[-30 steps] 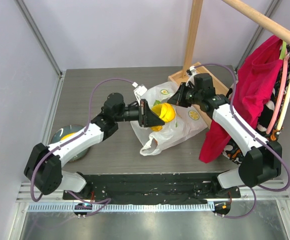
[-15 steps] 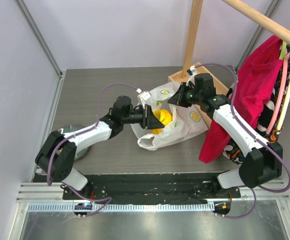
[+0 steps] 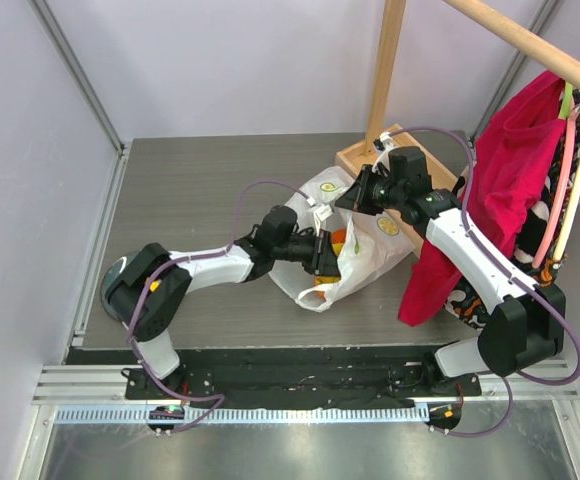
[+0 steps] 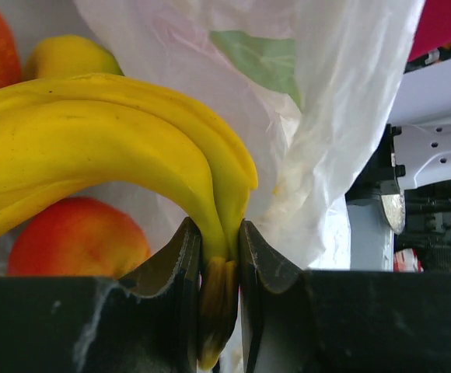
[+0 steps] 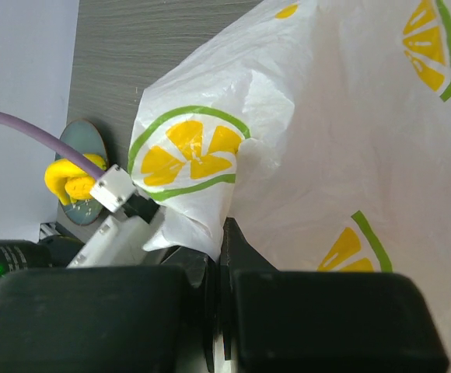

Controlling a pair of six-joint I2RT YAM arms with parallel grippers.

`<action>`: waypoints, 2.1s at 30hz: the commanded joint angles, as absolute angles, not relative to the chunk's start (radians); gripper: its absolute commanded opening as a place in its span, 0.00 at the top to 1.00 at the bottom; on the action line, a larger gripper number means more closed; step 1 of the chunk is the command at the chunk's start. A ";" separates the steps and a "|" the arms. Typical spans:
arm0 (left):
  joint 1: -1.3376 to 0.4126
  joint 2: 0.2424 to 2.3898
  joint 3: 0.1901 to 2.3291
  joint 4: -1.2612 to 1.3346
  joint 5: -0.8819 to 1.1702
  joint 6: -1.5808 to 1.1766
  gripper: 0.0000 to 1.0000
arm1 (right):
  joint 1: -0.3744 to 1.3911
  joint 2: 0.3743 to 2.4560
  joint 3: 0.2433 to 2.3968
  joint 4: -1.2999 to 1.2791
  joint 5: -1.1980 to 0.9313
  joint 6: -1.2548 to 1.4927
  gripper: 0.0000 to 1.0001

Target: Place the fruits into the plastic bag

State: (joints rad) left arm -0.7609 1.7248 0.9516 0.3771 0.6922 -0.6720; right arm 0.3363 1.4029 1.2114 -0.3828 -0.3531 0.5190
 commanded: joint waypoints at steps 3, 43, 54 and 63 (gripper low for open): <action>-0.773 1.769 1.040 0.437 0.651 -0.638 1.00 | 0.331 1.379 1.224 -0.347 -0.365 0.523 0.99; -0.775 1.560 1.095 0.115 0.402 -0.473 0.31 | 0.331 1.397 1.215 -0.333 -0.367 0.529 0.99; -0.736 1.347 1.035 -0.115 0.220 -0.382 0.28 | 0.333 1.397 1.215 -0.331 -0.368 0.529 0.99; -0.715 1.181 0.933 -0.166 0.089 -0.382 0.25 | 0.331 1.408 1.212 -0.316 -0.379 0.537 0.99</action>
